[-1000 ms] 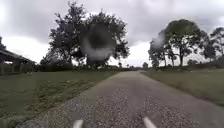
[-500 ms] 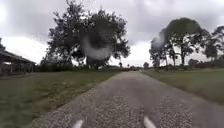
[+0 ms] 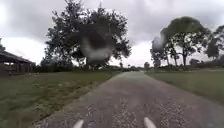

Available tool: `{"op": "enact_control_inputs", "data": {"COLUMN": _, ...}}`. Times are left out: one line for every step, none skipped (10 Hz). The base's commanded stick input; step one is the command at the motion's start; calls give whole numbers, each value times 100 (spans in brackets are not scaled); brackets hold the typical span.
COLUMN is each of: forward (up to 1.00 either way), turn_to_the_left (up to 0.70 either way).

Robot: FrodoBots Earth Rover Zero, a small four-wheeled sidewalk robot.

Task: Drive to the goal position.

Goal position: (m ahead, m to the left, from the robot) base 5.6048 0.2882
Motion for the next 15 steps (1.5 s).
{"op": "enact_control_inputs", "data": {"forward": 70, "turn_to_the_left": 0}}
{"op": "enact_control_inputs", "data": {"forward": 70, "turn_to_the_left": 0}}
{"op": "enact_control_inputs", "data": {"forward": 70, "turn_to_the_left": -2}}
{"op": "enact_control_inputs", "data": {"forward": 70, "turn_to_the_left": -30}}
{"op": "enact_control_inputs", "data": {"forward": 70, "turn_to_the_left": -34}}
{"op": "enact_control_inputs", "data": {"forward": 70, "turn_to_the_left": -34}}
{"op": "enact_control_inputs", "data": {"forward": 70, "turn_to_the_left": 0}}
{"op": "enact_control_inputs", "data": {"forward": 70, "turn_to_the_left": 0}}
{"op": "enact_control_inputs", "data": {"forward": 70, "turn_to_the_left": -2}}
{"op": "enact_control_inputs", "data": {"forward": 70, "turn_to_the_left": -9}}
{"op": "enact_control_inputs", "data": {"forward": 70, "turn_to_the_left": -26}}
{"op": "enact_control_inputs", "data": {"forward": 70, "turn_to_the_left": -34}}
{"op": "enact_control_inputs", "data": {"forward": 70, "turn_to_the_left": -34}}
{"op": "enact_control_inputs", "data": {"forward": 70, "turn_to_the_left": -34}}
{"op": "enact_control_inputs", "data": {"forward": 70, "turn_to_the_left": -34}}
